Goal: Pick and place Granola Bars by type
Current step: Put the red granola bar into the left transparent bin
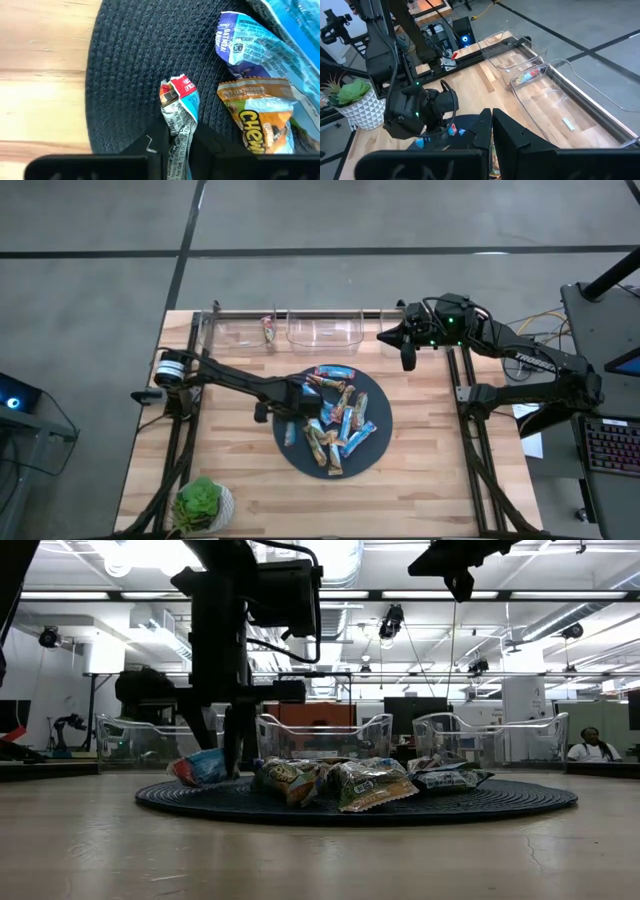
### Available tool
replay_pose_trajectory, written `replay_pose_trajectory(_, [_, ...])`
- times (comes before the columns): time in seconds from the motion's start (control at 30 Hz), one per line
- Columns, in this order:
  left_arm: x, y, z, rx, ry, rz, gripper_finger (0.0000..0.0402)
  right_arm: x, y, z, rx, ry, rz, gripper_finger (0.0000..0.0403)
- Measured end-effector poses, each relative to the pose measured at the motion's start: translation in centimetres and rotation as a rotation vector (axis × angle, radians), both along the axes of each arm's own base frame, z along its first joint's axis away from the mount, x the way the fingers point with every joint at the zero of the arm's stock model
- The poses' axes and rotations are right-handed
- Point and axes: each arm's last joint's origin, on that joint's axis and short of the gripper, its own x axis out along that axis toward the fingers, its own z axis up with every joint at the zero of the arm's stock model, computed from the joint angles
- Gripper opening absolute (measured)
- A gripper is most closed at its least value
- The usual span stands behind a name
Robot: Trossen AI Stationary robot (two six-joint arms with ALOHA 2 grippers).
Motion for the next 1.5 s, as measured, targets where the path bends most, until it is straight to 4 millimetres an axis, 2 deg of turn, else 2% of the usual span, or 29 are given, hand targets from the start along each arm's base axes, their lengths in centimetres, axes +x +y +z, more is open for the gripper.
replay_pose_trajectory(0.13, [-0.3, 0.1, 1.5, 0.007, 0.014, -0.017, 0.003, 0.0, 0.0, 0.0, 0.0, 0.0, 0.0, 0.0008])
replay_pose_trajectory(0.3, [-0.9, 0.5, 4.3, 0.055, 0.023, -0.037, 0.003, 0.0, 0.0, 0.0, 0.0, -0.001, 0.001, 0.0008])
replay_pose_trajectory(0.47, [-2.2, 1.5, 7.5, 0.132, -0.004, -0.028, 0.003, 0.0, 0.0, 0.0, 0.003, -0.002, 0.0, 0.0008])
replay_pose_trajectory(0.57, [-3.5, 2.7, 9.7, 0.2, -0.027, -0.008, 0.003, 0.0, 0.0, 0.0, 0.003, -0.002, -0.001, 0.0008])
replay_pose_trajectory(0.8, [-7.4, 7.3, 13.5, 0.375, -0.037, 0.046, 0.003, 0.0, 0.0, 0.0, 0.033, -0.007, -0.01, 0.0008])
replay_pose_trajectory(0.97, [-9.8, 11.3, 15.1, 0.458, -0.01, 0.058, 0.003, 0.0, 0.0, 0.0, 0.061, -0.009, -0.019, 0.0008])
replay_pose_trajectory(1.3, [-13.1, 19.2, 15.8, 0.566, 0.052, 0.051, 0.003, 0.0, 0.0, 0.0, 0.08, -0.009, -0.025, 0.0008])
replay_pose_trajectory(1.5, [-14.4, 22.6, 15.7, 0.591, 0.039, 0.035, 0.003, 0.0, 0.0, -0.1, 0.08, -0.008, -0.026, 0.0008])
